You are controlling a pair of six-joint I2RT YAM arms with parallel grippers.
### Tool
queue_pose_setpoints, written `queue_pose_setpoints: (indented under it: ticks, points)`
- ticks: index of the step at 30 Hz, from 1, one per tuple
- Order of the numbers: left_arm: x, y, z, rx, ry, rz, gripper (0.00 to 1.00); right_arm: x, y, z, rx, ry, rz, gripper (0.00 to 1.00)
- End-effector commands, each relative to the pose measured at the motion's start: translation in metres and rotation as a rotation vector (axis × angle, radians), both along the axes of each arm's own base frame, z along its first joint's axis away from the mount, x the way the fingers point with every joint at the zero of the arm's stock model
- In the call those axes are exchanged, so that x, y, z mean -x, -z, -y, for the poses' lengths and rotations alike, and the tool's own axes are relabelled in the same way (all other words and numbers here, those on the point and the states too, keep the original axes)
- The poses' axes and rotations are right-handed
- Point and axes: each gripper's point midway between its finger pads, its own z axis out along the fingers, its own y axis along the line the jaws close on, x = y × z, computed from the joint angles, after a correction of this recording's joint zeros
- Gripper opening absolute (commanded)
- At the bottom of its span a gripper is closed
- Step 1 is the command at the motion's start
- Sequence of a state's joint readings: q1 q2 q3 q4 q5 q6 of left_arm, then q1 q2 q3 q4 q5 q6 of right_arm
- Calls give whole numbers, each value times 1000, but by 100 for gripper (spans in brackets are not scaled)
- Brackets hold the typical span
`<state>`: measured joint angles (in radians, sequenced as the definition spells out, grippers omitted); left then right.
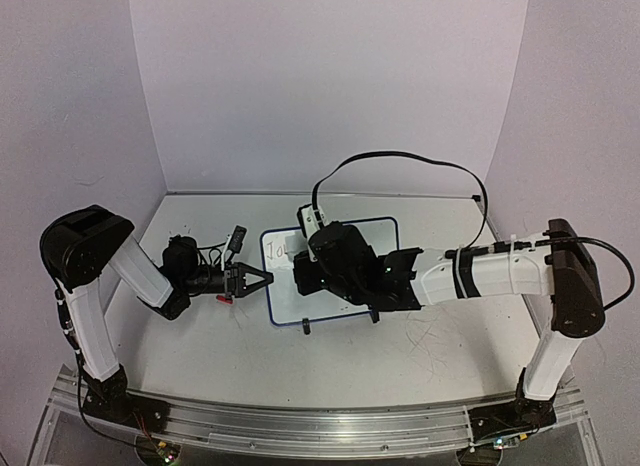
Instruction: Write a sentence on the whiteboard
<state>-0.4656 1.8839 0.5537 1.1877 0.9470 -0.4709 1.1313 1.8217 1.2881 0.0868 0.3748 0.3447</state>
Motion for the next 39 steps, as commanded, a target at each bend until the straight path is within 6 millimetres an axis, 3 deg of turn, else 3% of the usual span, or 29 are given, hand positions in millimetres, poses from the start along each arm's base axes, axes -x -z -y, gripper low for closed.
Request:
queue_pose_setpoints:
  ticks: [1, 11, 28, 39]
  points:
    - [7, -9, -2, 19, 26, 10, 0, -12, -17, 14, 11, 73, 45, 0]
    - [7, -9, -3, 19, 26, 11, 0, -16, -31, 11, -4, 83, 80, 0]
    - [7, -10, -3, 20, 26, 13, 0, -19, -37, 5, -14, 75, 95, 0]
    - [7, -10, -3, 20, 24, 13, 0, -10, -10, 7, 7, 48, 38, 0]
